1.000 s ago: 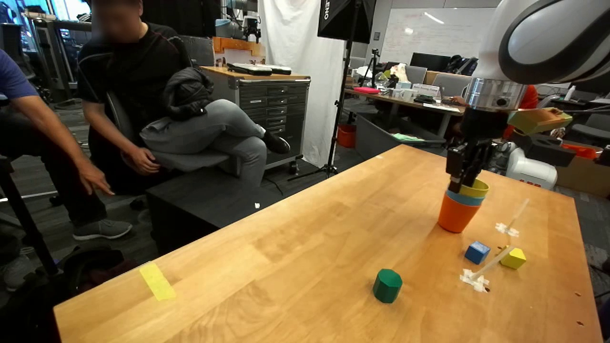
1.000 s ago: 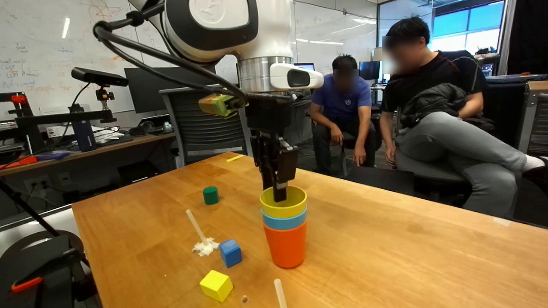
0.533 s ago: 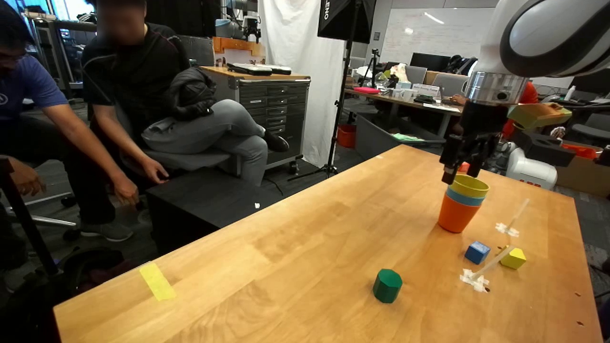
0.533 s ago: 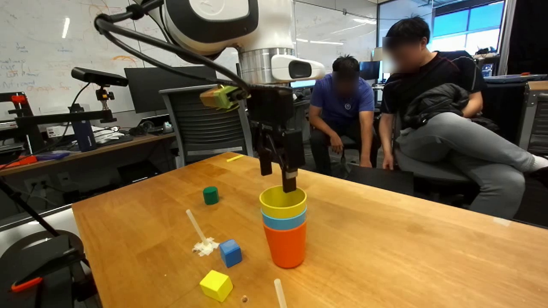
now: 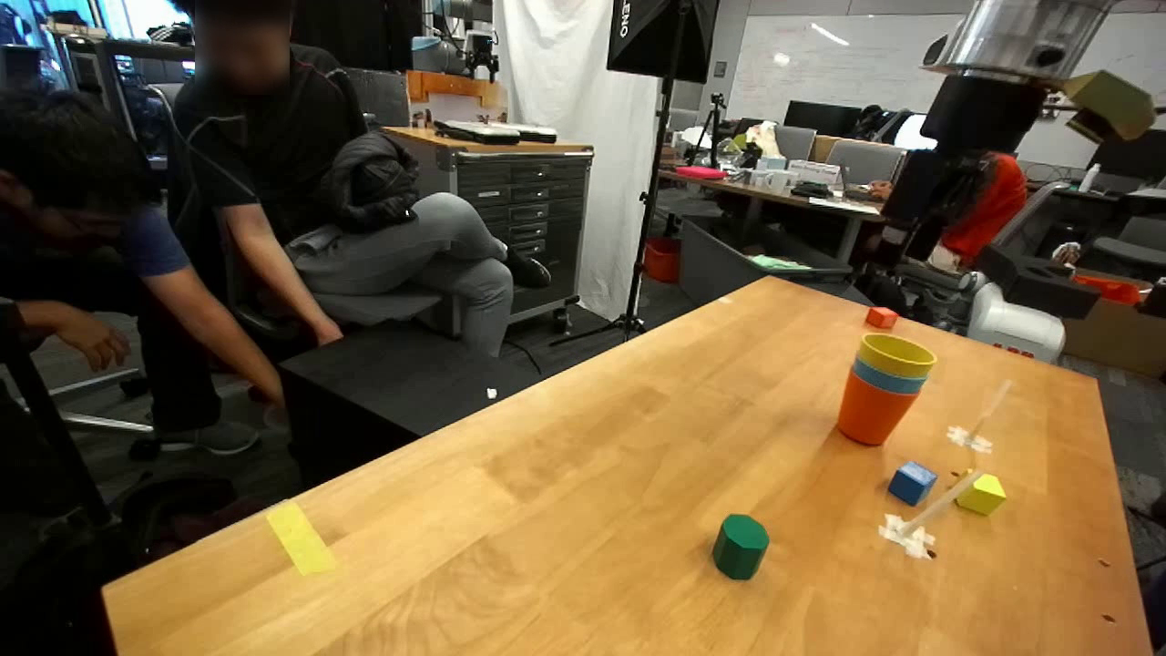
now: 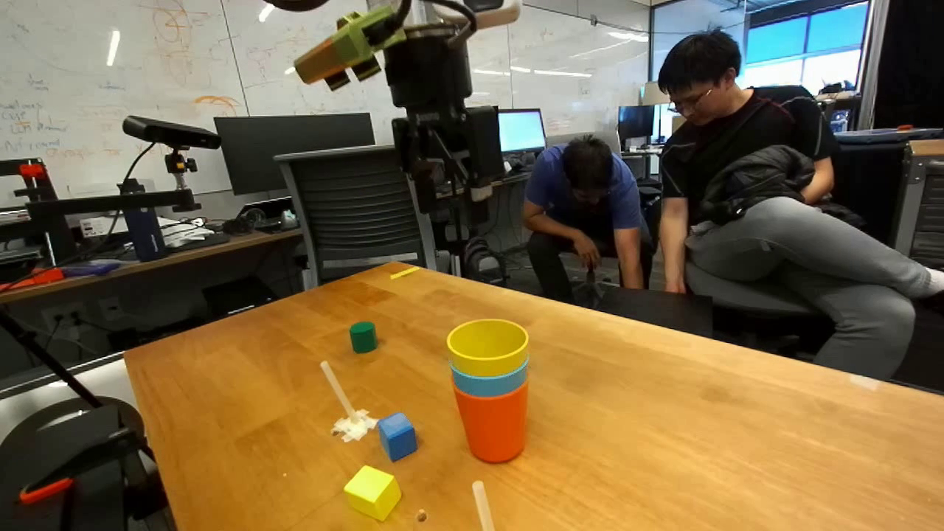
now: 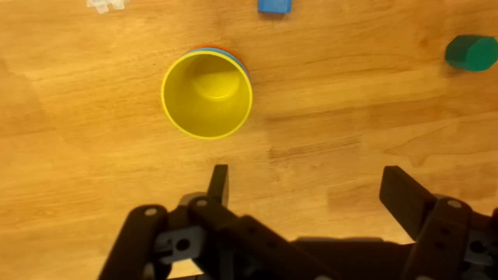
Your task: Stack the cups
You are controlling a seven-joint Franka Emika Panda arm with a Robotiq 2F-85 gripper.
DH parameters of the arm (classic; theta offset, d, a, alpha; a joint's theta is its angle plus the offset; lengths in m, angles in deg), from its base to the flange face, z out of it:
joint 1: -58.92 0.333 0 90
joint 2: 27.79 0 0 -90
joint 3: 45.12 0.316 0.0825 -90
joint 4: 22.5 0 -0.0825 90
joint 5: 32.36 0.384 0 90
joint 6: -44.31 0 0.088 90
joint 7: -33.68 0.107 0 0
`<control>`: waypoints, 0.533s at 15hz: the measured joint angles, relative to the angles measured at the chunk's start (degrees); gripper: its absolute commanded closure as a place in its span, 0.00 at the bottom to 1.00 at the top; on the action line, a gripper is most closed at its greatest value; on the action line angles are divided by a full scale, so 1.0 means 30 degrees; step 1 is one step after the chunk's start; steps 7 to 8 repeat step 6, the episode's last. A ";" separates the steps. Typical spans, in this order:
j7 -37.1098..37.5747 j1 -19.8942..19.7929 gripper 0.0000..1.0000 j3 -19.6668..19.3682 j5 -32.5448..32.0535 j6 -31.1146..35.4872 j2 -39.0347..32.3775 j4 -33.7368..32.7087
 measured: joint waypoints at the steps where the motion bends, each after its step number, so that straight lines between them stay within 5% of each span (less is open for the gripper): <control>1: -0.0708 0.0092 0.00 0.0021 0.0011 -0.0486 0.0659 0.0313; 8: -0.3221 0.0548 0.00 0.0032 0.0011 -0.3076 0.3052 0.1961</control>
